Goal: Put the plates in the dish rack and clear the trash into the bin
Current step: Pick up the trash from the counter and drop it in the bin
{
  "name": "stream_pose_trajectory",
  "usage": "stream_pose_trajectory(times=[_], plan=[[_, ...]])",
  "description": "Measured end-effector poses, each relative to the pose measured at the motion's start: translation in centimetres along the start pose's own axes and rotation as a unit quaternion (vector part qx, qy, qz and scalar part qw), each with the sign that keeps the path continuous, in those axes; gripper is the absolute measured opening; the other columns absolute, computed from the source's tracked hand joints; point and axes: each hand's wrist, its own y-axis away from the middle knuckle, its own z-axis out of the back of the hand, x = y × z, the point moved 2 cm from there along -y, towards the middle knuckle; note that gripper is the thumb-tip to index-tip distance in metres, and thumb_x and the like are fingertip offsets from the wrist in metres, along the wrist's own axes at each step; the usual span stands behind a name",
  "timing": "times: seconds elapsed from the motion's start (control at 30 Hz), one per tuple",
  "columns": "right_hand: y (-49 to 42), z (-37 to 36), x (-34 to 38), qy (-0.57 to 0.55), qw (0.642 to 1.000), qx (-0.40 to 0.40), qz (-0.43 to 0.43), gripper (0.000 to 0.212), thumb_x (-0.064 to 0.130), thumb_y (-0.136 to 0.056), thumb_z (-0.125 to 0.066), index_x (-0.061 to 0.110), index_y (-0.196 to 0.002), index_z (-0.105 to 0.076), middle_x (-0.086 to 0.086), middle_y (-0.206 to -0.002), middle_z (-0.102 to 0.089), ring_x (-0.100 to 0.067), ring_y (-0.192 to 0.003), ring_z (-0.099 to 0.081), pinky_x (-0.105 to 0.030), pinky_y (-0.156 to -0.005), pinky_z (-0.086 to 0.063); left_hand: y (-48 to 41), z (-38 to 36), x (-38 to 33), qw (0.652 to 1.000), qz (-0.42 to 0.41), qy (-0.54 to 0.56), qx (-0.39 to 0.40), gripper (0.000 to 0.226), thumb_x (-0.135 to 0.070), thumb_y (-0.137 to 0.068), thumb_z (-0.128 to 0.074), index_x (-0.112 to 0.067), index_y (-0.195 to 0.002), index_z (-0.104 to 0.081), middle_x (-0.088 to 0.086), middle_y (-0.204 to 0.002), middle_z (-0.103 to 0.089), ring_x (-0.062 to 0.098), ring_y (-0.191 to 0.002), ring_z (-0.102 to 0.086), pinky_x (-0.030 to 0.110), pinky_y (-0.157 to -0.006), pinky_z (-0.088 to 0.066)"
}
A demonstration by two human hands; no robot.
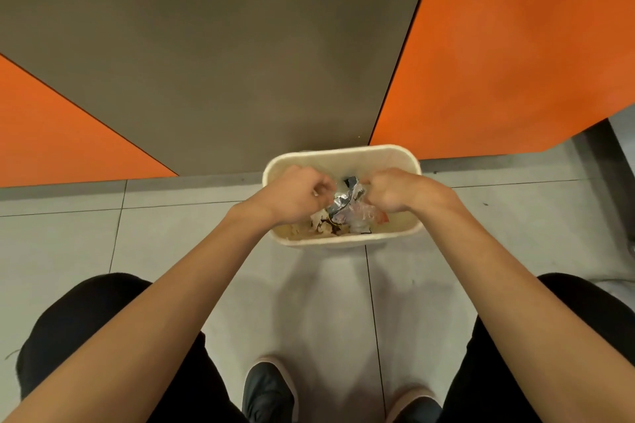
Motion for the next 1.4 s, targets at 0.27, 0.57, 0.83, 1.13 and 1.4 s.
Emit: stream_pose_trajectory(times=[0.27, 0.57, 0.83, 1.13, 1.4], plan=[[2.0, 1.2, 0.8, -0.099, 0.971, -0.205, 0.078, 0.024, 0.009, -0.09, -0.053, 0.02, -0.105, -0.069, -0.004, -0.097, -0.067, -0.021, -0.081, -0.06, -0.031, -0.076, -0.051, 1.4, 0.9, -2.6, 0.972, -0.064, 0.139, -0.176, 0.013, -0.015, -0.09, -0.063, -0.021, -0.092, -0.074, -0.012, -0.069, -0.069, 0.001, -0.06, -0.063, 0.022, -0.064, -0.05], [14.7, 8.6, 3.2, -0.182, 0.86, -0.424, 0.218, 0.013, 0.022, -0.092, -0.058, 0.024, -0.084, -0.068, 0.01, -0.073, -0.067, -0.011, -0.07, -0.062, -0.039, -0.066, -0.051, 7.4, 7.7, -10.2, 0.901, -0.146, 0.266, -0.31, 0.015, -0.01, -0.092, -0.06, -0.02, -0.093, -0.071, -0.003, -0.072, -0.069, 0.016, -0.063, -0.064, 0.029, -0.063, -0.051], [29.7, 19.6, 5.1, -0.117, 0.686, -0.612, 0.377, 0.01, 0.006, -0.09, -0.062, 0.008, -0.083, -0.069, -0.001, -0.08, -0.066, -0.011, -0.077, -0.06, -0.027, -0.069, -0.047, 13.2, 19.7, -22.4, 0.826, -0.351, 0.139, -0.418, 0.017, -0.003, -0.09, -0.06, -0.016, -0.094, -0.071, -0.008, -0.079, -0.069, 0.017, -0.072, -0.066, 0.037, -0.066, -0.052], [42.4, 32.3, 7.1, 0.021, 0.521, -0.751, 0.406, 0.011, 0.009, -0.089, -0.061, 0.007, -0.08, -0.066, -0.002, -0.078, -0.064, -0.013, -0.075, -0.057, -0.025, -0.068, -0.044, 19.5, 34.0, -34.1, 0.698, -0.475, -0.007, -0.536, 0.019, -0.003, -0.09, -0.061, -0.019, -0.094, -0.07, -0.013, -0.084, -0.069, 0.01, -0.079, -0.068, 0.034, -0.065, -0.053], [45.3, 44.2, 5.9, -0.065, 0.566, -0.752, 0.333, 0.016, 0.014, -0.087, -0.059, 0.008, -0.078, -0.07, -0.001, -0.074, -0.068, -0.015, -0.072, -0.059, -0.028, -0.067, -0.047, 18.7, 45.5, -40.5, 0.743, -0.384, -0.099, -0.539, 0.018, -0.009, -0.089, -0.059, -0.022, -0.091, -0.071, -0.012, -0.084, -0.068, 0.002, -0.078, -0.063, 0.014, -0.072, -0.052]])
